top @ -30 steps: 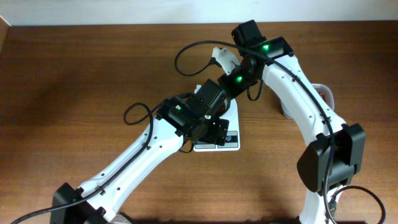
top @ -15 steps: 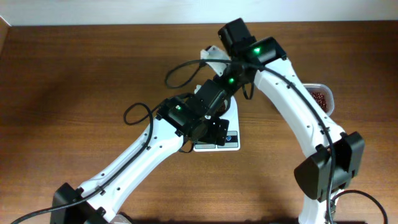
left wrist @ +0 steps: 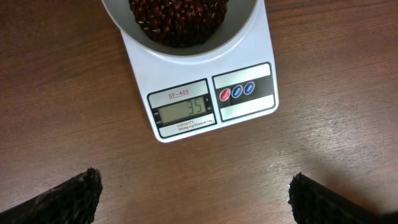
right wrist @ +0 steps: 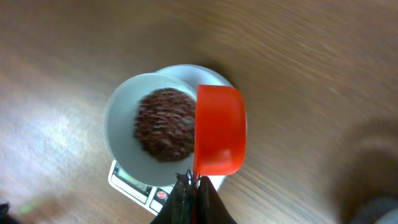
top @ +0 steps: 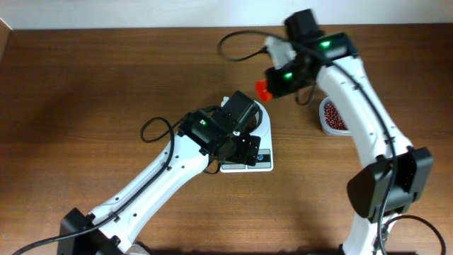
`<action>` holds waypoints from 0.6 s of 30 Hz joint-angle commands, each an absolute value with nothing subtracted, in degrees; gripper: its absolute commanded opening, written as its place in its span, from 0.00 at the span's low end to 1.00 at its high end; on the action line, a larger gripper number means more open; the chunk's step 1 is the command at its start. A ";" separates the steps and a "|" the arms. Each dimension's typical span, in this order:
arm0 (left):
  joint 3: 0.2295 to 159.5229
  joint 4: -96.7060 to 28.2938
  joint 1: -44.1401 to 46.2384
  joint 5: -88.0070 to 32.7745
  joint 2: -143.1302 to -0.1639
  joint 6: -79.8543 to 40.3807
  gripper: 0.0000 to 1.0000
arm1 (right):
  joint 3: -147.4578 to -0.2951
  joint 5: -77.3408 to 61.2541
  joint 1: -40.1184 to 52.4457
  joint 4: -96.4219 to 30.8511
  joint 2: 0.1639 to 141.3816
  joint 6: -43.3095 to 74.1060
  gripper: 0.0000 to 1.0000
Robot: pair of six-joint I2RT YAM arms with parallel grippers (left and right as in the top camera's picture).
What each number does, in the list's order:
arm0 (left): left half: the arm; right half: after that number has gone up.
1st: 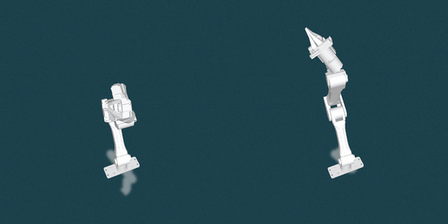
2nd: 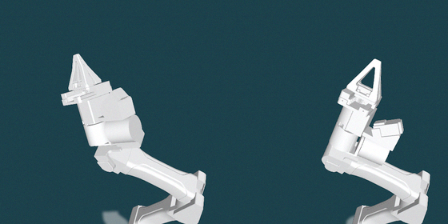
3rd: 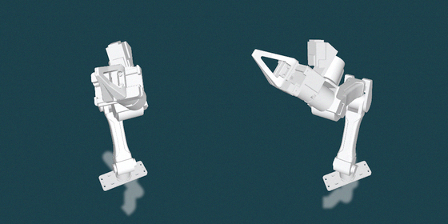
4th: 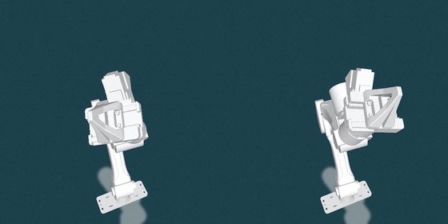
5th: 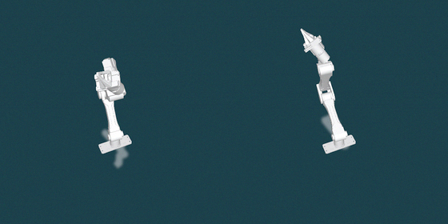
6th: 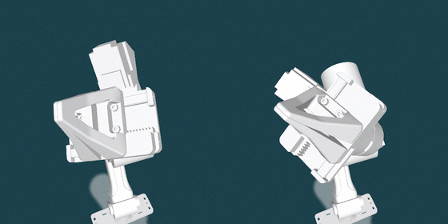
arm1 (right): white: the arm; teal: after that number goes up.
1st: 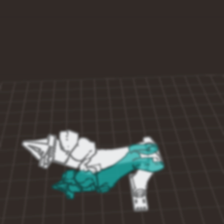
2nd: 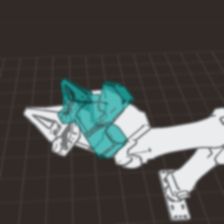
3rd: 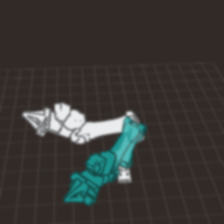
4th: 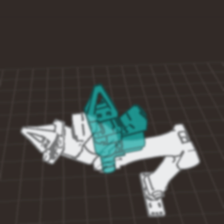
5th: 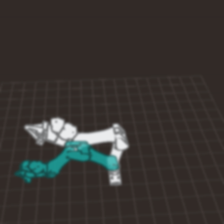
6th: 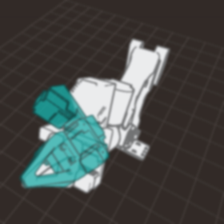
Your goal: Scoop item into bowl and weigh 50g on scale
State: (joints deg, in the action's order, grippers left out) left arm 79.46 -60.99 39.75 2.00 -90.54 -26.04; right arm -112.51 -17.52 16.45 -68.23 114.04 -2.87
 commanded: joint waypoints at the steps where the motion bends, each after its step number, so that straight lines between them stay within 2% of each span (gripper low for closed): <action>1: 80.18 -60.88 39.99 2.81 -90.96 -26.55 0.99 | -113.47 -20.34 8.29 -71.99 112.66 0.05 0.04; 5: 80.18 -60.90 39.99 2.81 -90.96 -26.55 0.99 | -113.38 -8.38 -1.85 -80.25 112.92 0.08 0.04; 8: 80.18 -60.90 39.99 2.79 -90.96 -26.55 0.99 | -110.00 -4.60 -5.96 -80.55 113.65 0.08 0.04; 10: 80.18 -60.90 39.99 2.81 -90.96 -26.55 0.99 | -106.28 -0.32 -7.94 -77.12 114.28 0.10 0.04; 15: 80.18 -60.90 39.99 2.81 -90.96 -26.55 0.99 | -95.44 -0.36 -8.75 -66.74 114.72 1.74 0.04; 18: 80.18 -60.90 39.99 2.81 -90.96 -26.55 0.99 | -91.64 -6.31 -8.75 -62.83 114.72 3.51 0.04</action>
